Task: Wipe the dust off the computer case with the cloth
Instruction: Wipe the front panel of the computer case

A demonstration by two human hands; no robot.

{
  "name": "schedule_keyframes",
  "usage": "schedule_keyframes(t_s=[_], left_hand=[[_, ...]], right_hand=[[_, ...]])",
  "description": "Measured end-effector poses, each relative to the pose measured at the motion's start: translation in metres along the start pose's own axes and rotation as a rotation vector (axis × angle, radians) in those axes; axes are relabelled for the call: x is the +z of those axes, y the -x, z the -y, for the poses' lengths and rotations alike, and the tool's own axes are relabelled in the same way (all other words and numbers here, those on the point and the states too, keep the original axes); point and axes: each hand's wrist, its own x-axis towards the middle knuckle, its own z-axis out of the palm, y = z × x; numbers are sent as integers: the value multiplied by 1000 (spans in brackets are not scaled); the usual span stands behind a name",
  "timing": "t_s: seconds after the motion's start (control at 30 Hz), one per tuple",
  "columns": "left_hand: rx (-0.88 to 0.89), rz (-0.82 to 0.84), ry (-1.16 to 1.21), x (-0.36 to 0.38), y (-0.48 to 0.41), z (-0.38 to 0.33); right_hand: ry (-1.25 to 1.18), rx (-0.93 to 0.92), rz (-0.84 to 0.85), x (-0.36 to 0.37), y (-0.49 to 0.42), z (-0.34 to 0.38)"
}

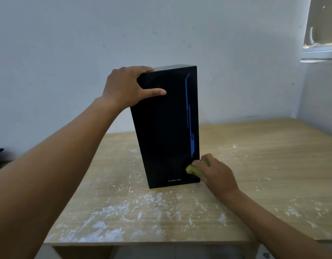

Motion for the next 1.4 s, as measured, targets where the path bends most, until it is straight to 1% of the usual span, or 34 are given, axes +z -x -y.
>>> schedule_keyframes(t_s=[0.3,0.47,0.57,0.73,0.87,0.93,1.03,1.13,1.2,1.3,1.4], left_hand=[[-10,-3,15,-2,2,-3],[-11,-16,5,-1,1,-3],[-7,-15,10,-1,1,-2],[3,6,-27,-1,1,0],[-21,-70,-44,4,13,1],[-54,-121,19,11,25,3],[-145,-173,253,25,42,2],[-296,-160,504,40,56,-7],[-361,-148,614,51,64,-9],[-407,-135,674,63,71,-9],[-432,-121,714,68,75,-11]], right_hand=[[-123,91,-238,-67,-102,23],[-177,168,-322,-104,-163,27],[-187,182,-326,-115,-183,26],[-193,164,-321,-114,-183,24],[-198,162,-293,-107,-170,25],[-185,132,-262,-100,-157,26],[-152,71,-208,-89,-137,27],[-118,11,-158,-83,-122,27],[-115,5,-142,-83,-118,25],[-132,38,-168,-89,-123,22],[-160,129,-233,-103,-145,19]])
